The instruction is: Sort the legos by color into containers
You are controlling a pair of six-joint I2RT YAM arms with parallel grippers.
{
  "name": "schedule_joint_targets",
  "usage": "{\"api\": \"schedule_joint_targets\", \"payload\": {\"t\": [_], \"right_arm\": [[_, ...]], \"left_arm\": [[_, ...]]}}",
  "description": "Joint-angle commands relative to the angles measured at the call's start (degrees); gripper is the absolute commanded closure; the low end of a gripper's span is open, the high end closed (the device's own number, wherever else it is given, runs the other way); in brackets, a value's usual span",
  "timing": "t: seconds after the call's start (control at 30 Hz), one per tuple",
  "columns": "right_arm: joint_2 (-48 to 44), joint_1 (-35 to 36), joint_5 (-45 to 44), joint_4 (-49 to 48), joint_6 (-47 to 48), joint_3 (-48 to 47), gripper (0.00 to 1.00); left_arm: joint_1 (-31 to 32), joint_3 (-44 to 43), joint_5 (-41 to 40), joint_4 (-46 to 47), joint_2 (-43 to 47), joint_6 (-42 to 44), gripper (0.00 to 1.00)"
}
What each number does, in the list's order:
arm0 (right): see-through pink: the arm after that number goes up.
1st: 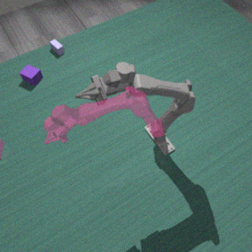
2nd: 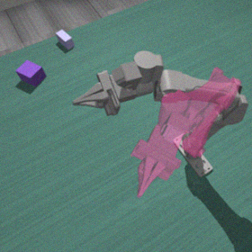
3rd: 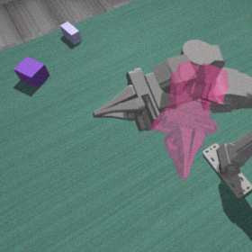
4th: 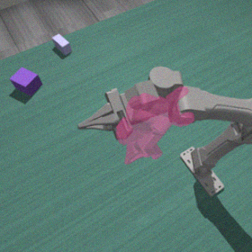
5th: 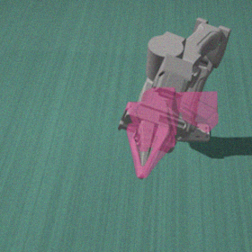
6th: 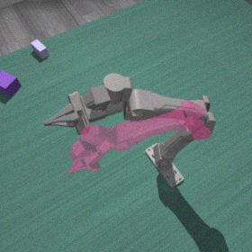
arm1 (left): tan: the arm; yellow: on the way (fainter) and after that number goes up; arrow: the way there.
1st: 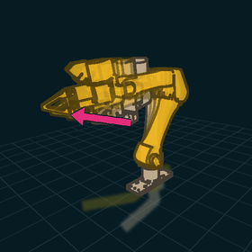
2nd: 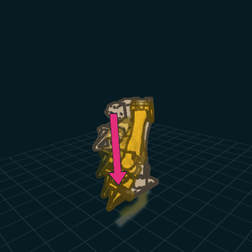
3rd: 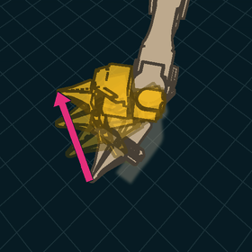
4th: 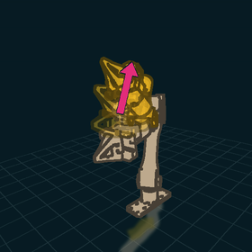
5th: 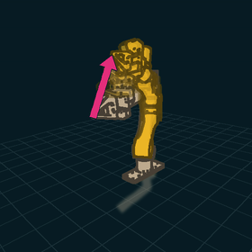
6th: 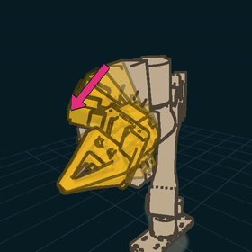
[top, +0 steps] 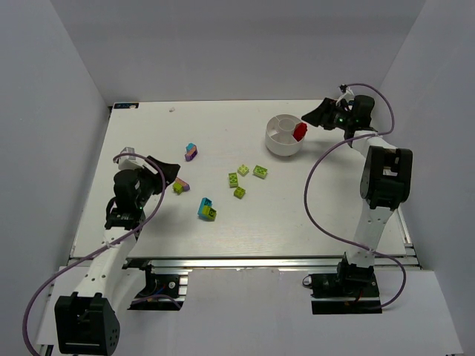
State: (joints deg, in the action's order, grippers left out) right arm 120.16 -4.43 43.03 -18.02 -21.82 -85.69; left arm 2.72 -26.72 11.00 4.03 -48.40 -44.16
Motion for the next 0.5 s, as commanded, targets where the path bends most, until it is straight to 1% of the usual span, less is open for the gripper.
{"api": "schedule_joint_targets", "payload": {"t": [0.0,0.03,0.07,0.1,0.13,0.17,0.2,0.23,0.3,0.33,0.37,0.4,0.43,0.47], "right_arm": [[-4.1,-0.8,2.8,0.6,4.0,-1.1,0.27],[-4.8,-0.9,3.1,1.7,7.8,-1.4,0.27],[-6.7,-0.9,3.8,3.7,9.9,-1.7,0.26],[-7.6,-0.9,4.3,4.9,12.2,-1.7,0.26],[-8.4,-0.9,4.3,7.0,18.8,-2.1,0.24],[-10.0,-0.7,4.3,11.6,21.4,-2.7,0.19],[-10.8,-0.7,4.3,13.3,25.1,-3.8,0.15],[-11.7,-0.8,4.4,15.4,32.0,-4.2,0.11],[-15.6,-0.6,3.2,19.7,39.9,-3.0,0.11],[-17.3,-0.5,1.7,19.6,43.4,-1.6,0.11],[-20.7,-0.2,-1.4,19.4,50.1,0.1,0.11],[-22.1,-0.1,-3.1,17.3,52.1,1.7,0.1],[-23.5,-0.2,-5.6,15.8,52.1,5.0,0.11],[-24.9,-0.2,-9.2,15.2,50.8,5.6,0.1]], "left_arm": [[0.0,-5.8,-1.1,-4.3,-0.9,3.5,0.23],[0.0,-7.8,-2.8,-7.9,-1.8,5.0,0.23],[0.0,-12.7,-3.8,-14.1,-4.3,6.6,0.24],[0.0,-15.1,-4.4,-16.6,-5.7,9.7,0.26],[0.0,-17.1,-5.0,-19.0,-7.3,11.0,0.29],[0.0,-20.7,-5.1,-22.4,-8.8,11.9,0.39],[0.0,-21.9,-4.8,-23.4,-11.8,13.3,0.47],[0.0,-22.9,-3.6,-24.2,-13.1,13.6,0.54],[0.1,-25.0,-2.6,-25.7,-17.0,13.5,0.66],[0.2,-25.4,-2.2,-26.1,-18.1,13.2,0.66],[0.4,-25.7,-2.1,-26.9,-19.3,12.9,0.66],[1.3,-26.6,-2.2,-27.1,-20.3,12.6,0.63],[2.1,-27.2,-2.6,-27.5,-22.5,12.5,0.58],[3.0,-27.8,-3.5,-28.5,-23.6,12.4,0.52]]}}
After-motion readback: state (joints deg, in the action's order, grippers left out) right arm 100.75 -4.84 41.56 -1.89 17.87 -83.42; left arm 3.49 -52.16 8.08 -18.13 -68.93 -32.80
